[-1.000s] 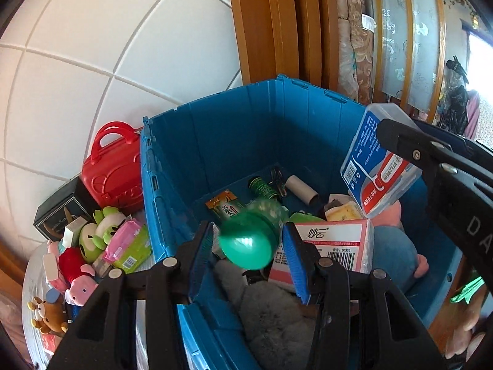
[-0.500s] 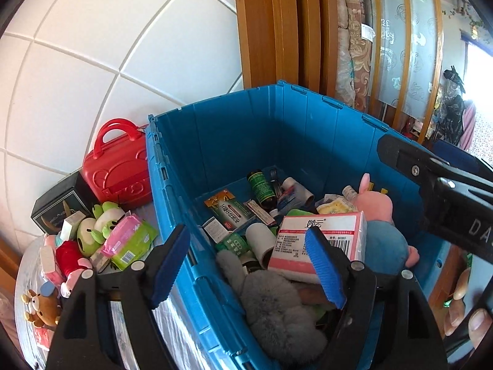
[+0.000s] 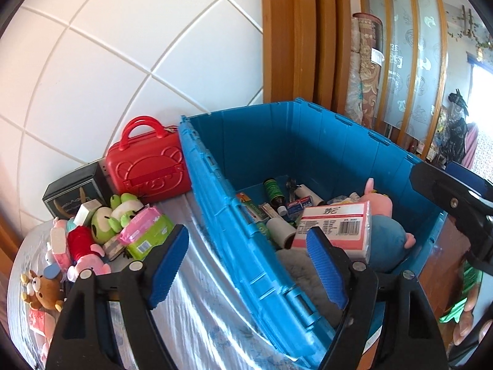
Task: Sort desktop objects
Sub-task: 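Return both tools from the bin to the bed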
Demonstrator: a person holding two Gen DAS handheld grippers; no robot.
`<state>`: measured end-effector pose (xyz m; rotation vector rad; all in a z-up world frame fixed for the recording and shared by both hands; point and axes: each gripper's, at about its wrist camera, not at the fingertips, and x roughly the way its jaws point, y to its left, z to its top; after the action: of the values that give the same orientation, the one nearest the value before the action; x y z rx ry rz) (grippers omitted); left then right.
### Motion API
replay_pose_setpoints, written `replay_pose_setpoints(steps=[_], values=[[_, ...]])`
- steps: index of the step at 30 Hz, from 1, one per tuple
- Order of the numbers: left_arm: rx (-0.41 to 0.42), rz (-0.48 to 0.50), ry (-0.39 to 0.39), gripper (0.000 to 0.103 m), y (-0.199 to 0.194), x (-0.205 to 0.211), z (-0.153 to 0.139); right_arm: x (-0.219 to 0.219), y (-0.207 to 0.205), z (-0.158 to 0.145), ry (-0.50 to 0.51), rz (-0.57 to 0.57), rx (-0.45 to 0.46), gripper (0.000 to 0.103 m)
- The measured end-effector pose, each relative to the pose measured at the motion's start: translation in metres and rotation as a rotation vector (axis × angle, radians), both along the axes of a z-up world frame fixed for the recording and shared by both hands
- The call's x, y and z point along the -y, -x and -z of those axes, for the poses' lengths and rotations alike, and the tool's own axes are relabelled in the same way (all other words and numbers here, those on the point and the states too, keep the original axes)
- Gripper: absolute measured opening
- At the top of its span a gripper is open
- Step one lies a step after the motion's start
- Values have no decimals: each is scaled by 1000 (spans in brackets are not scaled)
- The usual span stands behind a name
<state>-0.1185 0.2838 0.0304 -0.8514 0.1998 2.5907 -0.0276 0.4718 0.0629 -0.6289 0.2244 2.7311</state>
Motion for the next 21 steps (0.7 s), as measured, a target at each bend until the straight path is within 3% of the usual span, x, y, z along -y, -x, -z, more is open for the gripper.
replay_pose_setpoints(steps=[13,21], values=[[30,-214,-28,79,0,123,16,115,37,1,-47,-233,18,103],[121,-397,-1,79,3,231,53,203,89,29,-48,-406,111,103]])
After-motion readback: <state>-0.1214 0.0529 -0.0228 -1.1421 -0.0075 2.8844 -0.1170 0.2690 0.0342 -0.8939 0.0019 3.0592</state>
